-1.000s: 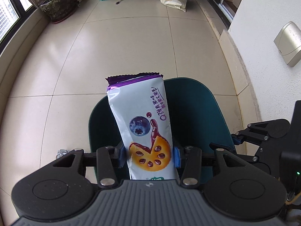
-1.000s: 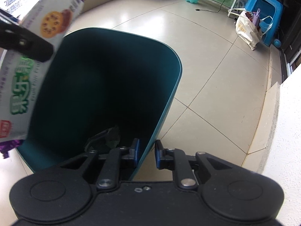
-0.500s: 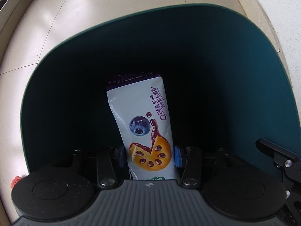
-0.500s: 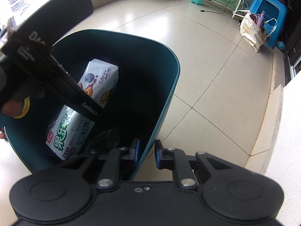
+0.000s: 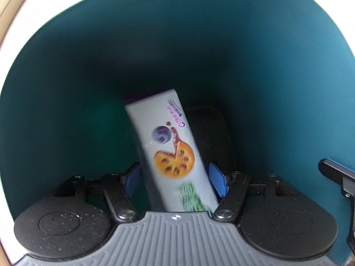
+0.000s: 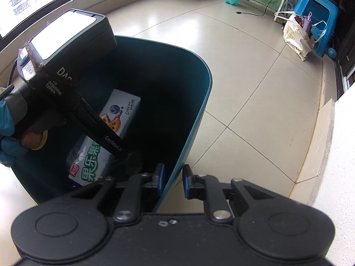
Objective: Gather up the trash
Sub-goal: 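Move the left tool back to the trash pile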
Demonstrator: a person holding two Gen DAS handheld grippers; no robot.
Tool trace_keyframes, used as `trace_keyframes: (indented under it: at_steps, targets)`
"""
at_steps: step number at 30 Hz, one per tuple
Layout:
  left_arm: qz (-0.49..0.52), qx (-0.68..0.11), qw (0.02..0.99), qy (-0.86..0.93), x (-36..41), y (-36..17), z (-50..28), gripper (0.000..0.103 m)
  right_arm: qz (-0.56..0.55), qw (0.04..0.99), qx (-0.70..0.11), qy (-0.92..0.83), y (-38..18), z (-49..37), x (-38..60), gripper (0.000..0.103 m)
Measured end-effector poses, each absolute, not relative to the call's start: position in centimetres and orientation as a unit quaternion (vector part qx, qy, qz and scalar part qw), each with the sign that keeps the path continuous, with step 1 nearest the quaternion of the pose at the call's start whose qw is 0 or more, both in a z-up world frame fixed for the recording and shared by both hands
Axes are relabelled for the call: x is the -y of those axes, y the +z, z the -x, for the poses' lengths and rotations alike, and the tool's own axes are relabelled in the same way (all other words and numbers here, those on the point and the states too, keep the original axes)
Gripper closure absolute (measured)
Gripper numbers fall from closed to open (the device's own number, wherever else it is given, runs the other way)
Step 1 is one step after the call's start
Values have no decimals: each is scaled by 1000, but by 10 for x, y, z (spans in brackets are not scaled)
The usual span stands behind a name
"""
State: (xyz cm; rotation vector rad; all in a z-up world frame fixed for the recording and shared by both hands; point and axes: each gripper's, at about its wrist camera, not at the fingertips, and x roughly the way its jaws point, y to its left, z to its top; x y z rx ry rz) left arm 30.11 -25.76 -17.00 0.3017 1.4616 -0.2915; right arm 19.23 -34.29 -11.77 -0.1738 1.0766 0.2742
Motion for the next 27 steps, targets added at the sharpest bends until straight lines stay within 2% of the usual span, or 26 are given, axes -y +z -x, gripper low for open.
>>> trace_keyframes:
  at_steps: [1, 4, 17, 27]
  targets:
    - [-132, -661, 727, -133, 258, -168, -301, 37, 83, 846, -510, 130, -118, -192, 343, 87]
    - [-133, -648, 737, -138, 253, -159, -294, 27, 84, 846, -511, 129, -118, -192, 342, 87]
    - [-105, -608, 769, -168, 228, -109, -252, 27, 88, 844, -515, 119, -118, -195, 335, 88]
    - [-89, -563, 801, -182, 181, -57, -214, 27, 98, 842, -520, 106, -118, -198, 327, 89]
